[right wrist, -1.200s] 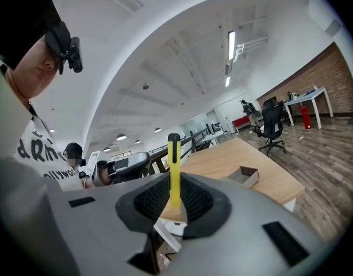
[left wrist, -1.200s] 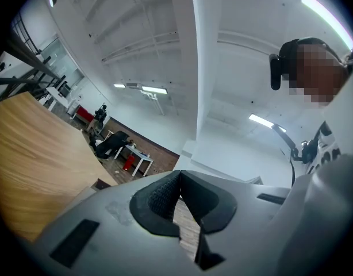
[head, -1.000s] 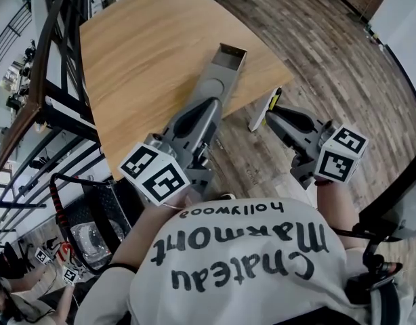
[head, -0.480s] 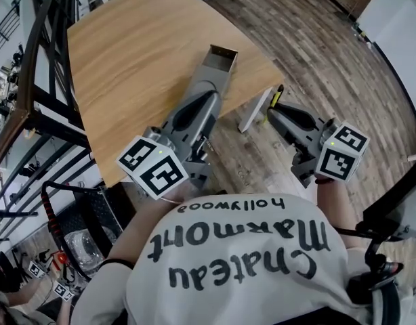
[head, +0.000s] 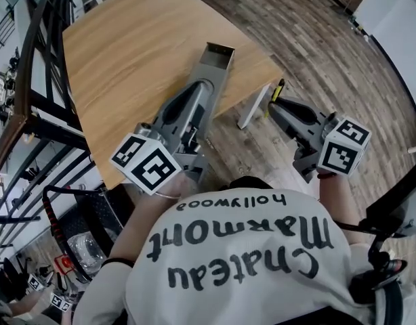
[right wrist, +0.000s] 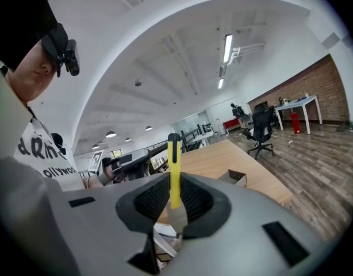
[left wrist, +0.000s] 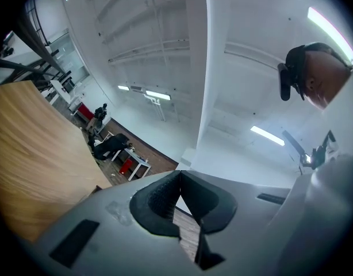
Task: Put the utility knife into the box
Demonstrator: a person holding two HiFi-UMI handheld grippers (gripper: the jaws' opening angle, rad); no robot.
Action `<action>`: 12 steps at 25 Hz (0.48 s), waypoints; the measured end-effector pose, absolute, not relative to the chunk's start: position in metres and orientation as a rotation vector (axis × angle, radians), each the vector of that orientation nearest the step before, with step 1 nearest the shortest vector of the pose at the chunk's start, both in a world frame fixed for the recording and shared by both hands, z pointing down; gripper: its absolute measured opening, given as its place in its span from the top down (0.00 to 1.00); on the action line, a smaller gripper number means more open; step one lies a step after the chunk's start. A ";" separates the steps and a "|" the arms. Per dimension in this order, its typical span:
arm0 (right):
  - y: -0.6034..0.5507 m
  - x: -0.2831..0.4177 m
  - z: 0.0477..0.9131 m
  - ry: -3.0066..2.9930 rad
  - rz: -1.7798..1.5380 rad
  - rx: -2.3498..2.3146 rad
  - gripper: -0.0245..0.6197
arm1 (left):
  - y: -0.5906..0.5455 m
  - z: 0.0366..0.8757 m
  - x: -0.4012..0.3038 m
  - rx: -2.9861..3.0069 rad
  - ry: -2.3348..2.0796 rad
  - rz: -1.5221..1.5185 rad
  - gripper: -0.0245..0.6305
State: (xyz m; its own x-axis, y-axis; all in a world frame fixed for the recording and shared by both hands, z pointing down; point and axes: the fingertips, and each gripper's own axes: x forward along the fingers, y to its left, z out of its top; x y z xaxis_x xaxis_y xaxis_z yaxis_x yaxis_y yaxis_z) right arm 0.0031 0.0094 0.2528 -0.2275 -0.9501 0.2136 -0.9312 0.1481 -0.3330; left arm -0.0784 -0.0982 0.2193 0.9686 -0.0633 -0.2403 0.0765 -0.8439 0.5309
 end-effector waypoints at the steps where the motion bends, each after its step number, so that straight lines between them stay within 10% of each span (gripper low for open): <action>1: 0.007 0.002 0.251 2.351 -0.612 -1.920 0.87 | -0.101 0.219 -0.080 2.550 -0.001 -0.343 0.95; 12: -0.010 0.012 0.255 2.429 -0.626 -1.877 0.87 | -0.118 0.228 -0.071 2.525 -0.081 -0.351 0.95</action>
State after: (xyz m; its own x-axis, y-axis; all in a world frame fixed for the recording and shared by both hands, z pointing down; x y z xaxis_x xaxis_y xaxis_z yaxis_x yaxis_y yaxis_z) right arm 0.0125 -0.0098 0.2553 -0.2822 -0.9307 0.2327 -0.9274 0.2025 -0.3146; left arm -0.0710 -0.1175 0.2276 0.9635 -0.1346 -0.2316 0.0188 -0.8285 0.5597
